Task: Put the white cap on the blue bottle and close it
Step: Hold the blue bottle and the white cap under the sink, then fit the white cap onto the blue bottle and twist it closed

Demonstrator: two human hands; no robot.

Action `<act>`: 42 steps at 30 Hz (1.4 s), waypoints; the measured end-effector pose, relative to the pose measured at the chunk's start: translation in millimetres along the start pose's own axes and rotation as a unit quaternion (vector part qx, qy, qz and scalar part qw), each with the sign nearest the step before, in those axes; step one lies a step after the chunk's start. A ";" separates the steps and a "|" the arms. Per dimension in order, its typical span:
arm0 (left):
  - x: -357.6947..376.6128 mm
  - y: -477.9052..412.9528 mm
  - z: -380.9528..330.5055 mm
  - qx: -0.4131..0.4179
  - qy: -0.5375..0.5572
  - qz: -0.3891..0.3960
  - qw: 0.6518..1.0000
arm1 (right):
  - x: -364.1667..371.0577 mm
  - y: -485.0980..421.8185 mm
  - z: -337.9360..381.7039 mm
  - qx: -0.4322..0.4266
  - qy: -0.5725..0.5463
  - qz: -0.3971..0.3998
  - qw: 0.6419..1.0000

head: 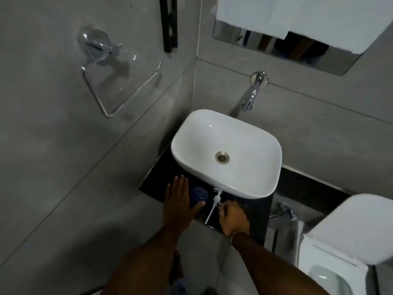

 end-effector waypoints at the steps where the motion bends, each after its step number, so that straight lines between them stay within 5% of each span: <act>1: 6.0 -2.8 2.1 -0.008 0.007 0.017 1.000 | 6.1 -4.8 -1.8 0.046 -0.039 0.013 0.998; 7: 24.8 -10.2 8.1 -0.006 0.038 0.044 0.998 | 29.1 -32.7 4.3 0.212 -0.154 0.019 0.965; 15: 34.2 -13.1 10.5 -0.010 0.080 -0.005 0.997 | 43.9 -57.2 11.8 0.251 -0.178 0.002 0.951; 22: 40.4 -9.2 15.0 0.005 0.077 -0.046 0.996 | -0.1 -16.5 15.5 0.100 -0.219 -0.063 0.969; 25: 41.7 -7.1 17.1 -0.006 0.089 -0.050 0.995 | -42.0 5.0 32.5 0.019 -0.328 -0.140 0.934; 29: 42.7 -5.9 16.7 -0.008 0.088 -0.045 0.995 | -74.2 7.4 71.3 -0.062 -0.426 -0.126 0.894; 42: 43.9 -4.0 16.3 0.000 0.083 -0.058 0.995 | -33.0 -8.0 88.0 -0.073 -0.382 -0.065 0.919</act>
Point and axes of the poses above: each hand's wrist, its own y-axis away from the middle knuckle, its own x-axis out of the palm, z = x × y, the point moved 6 cm from there along -y, towards the middle knuckle, and after that the axes turned 2 degrees about x, right-handed, at the moved point
